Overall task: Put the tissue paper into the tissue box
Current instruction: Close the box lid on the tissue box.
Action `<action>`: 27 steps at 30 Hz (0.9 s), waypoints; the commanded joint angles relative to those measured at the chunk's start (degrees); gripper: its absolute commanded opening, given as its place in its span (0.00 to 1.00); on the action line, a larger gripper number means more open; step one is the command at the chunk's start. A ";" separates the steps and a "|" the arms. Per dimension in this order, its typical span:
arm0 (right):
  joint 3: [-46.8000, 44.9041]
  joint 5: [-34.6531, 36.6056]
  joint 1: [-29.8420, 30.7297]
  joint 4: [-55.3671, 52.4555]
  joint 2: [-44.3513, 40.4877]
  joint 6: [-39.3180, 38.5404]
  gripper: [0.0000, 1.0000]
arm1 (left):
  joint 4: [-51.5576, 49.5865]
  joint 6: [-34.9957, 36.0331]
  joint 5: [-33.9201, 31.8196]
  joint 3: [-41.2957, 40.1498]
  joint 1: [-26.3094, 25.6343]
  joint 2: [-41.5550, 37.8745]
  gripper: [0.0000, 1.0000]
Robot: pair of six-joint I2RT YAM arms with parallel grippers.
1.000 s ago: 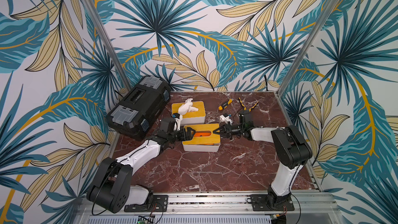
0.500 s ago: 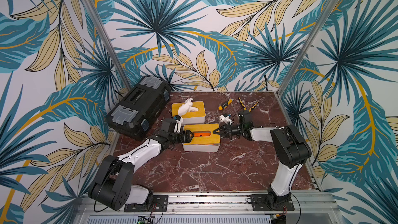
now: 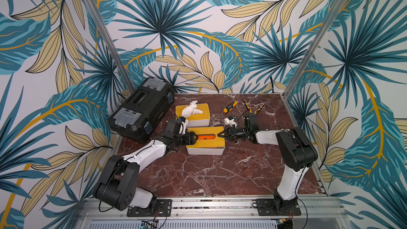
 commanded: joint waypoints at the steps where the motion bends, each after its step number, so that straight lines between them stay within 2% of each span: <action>1: -0.74 2.59 0.66 -2.25 2.07 0.31 0.00 | -2.18 1.19 -2.38 1.45 -0.44 1.63 0.65; 4: -0.50 2.69 0.62 -3.33 2.33 -0.38 0.00 | -2.74 1.53 -3.02 1.75 -0.39 1.97 0.57; 8: -0.26 2.90 0.66 -4.62 2.36 -1.27 0.00 | -3.48 1.89 -3.88 2.02 -0.36 1.90 0.52; 11: 0.13 2.92 0.66 -6.60 2.30 -2.59 0.08 | -3.99 2.20 -4.20 2.26 -0.34 1.85 0.47; 16: 2.33 3.95 0.49 -16.79 1.32 -9.32 0.21 | -4.72 2.85 -4.85 2.55 -0.45 1.89 0.44; 24: 6.81 7.42 -0.02 -35.72 -1.45 -21.03 0.26 | -5.47 3.47 -5.62 2.88 -0.36 1.83 0.43; 27: 7.90 8.50 -0.74 -41.11 -2.82 -23.20 0.28 | -6.08 3.83 -6.18 3.05 -0.36 1.74 0.43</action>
